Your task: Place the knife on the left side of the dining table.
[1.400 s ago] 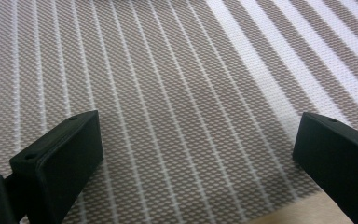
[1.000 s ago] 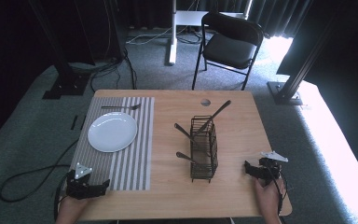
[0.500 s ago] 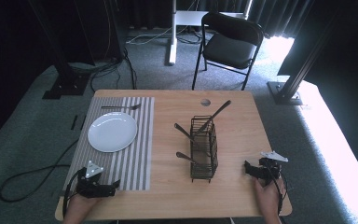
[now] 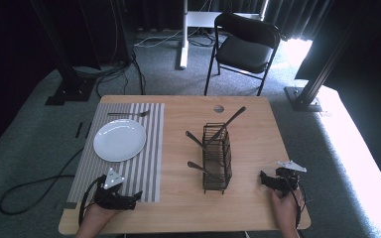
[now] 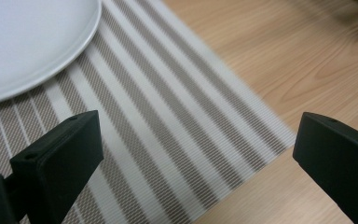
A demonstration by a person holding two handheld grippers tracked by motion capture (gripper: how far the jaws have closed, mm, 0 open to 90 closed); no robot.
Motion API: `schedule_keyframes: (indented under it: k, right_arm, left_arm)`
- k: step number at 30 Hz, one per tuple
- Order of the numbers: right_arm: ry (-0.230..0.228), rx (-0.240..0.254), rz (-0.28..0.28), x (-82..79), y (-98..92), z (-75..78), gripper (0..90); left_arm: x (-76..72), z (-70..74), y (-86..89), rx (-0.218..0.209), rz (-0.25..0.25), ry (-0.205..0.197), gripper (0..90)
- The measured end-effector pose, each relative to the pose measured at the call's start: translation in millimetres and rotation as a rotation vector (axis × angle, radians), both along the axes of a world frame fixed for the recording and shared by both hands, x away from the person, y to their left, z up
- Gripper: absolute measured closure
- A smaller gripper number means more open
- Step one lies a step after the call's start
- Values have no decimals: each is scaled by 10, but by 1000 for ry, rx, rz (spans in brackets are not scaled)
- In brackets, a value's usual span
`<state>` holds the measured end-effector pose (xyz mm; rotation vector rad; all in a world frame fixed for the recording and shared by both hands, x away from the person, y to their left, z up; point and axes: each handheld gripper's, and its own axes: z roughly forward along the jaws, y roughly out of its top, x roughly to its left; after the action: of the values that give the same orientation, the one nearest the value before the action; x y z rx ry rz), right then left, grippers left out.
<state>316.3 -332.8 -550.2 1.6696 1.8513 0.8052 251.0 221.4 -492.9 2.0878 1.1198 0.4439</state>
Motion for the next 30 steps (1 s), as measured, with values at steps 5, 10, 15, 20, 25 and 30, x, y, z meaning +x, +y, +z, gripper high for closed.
schedule_keyframes:
  k: [5, 10, 15, 20, 25, 30]
  right_arm:
    - [0, 0, 0, 0, 0, 0, 118]
    - [0, 0, 0, 0, 0, 0, 118]
    - [0, 0, 0, 0, 0, 0, 118]
    - [0, 0, 0, 0, 0, 0, 118]
    - [0, 0, 0, 0, 0, 0, 118]
    - [0, 0, 0, 0, 0, 0, 118]
  left_arm:
    - [-8, 98, -100, -24, -42, -17, 17]
    - [-7, 170, -225, -23, -78, -33, 17]
    - [-20, 275, -361, -22, -111, -56, 17]
    - [-47, 395, -476, -32, -146, -84, 17]
    - [-67, 519, -585, -42, -179, -106, 17]
    - [-71, 579, -728, -36, -208, -129, 17]
